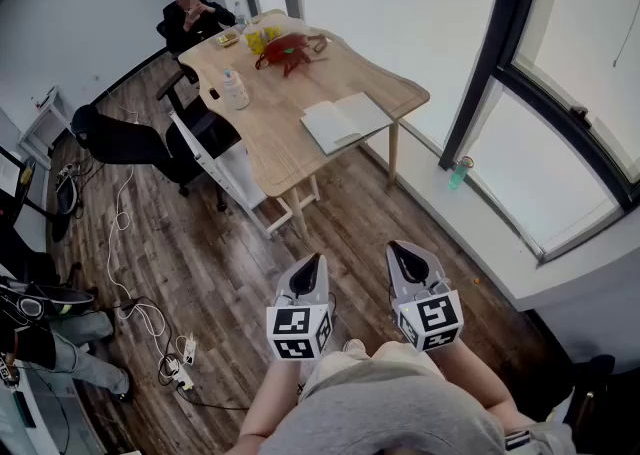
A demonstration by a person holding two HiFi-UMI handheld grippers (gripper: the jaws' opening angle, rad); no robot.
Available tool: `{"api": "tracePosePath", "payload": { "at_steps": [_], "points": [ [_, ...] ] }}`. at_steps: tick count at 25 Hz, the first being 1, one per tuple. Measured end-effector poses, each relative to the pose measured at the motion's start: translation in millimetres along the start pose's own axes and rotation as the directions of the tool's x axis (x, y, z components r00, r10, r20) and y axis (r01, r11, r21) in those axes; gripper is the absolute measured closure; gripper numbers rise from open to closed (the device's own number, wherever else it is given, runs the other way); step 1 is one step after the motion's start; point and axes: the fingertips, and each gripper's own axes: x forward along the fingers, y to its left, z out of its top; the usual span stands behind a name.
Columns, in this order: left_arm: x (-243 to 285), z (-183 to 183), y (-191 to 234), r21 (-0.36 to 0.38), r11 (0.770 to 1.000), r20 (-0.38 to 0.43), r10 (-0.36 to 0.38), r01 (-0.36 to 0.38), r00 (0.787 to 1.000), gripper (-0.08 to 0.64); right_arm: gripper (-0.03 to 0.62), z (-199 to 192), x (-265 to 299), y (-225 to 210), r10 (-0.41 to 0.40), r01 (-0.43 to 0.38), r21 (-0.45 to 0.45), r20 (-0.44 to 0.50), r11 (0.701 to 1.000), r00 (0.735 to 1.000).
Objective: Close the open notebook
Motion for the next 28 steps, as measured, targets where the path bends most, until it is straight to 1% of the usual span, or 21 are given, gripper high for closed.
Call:
{"api": "tracePosePath", "payload": {
  "at_steps": [6,11,15,20,24,28],
  "points": [
    [-8.9,-4.6,-12.6,0.012,1.0,-0.006,-0.013,0.013,1.0,0.555,0.594,-3.3,-15.2,1.5,-0.007,0.007,0.03,0.016,1.0,1.0],
    [-13.0,-6.6,-19.8,0.028,0.999,-0.008,-0.034,0.035,0.999,0.555,0.594,-4.5,-17.4,4.5,-0.002,0.001,0.036,0.024,0.999,1.0],
    [-12.4,-7.8,-16.4,0.033,0.999,-0.009,-0.039,0.04,0.999,0.555,0.594,-3.4,-12.3,7.7,0.01,-0.01,0.034,0.028,0.999,1.0],
    [-9.0,-5.6,-8.9,0.026,0.999,-0.008,-0.036,0.036,0.999,0.555,0.592,-1.3,-1.6,9.7,0.026,-0.028,0.066,0.026,0.997,0.999],
    [-6.1,-2.7,-3.3,0.023,0.999,0.004,-0.038,0.038,0.999,0.555,0.592,1.7,6.3,11.2,0.025,-0.026,0.055,0.027,0.998,0.999],
    [-0.3,-7.1,4.7,0.013,1.0,0.006,-0.021,0.021,1.0,0.555,0.592,-1.5,13.0,14.2,0.044,-0.046,0.053,0.028,0.998,0.999]
  ]
}}
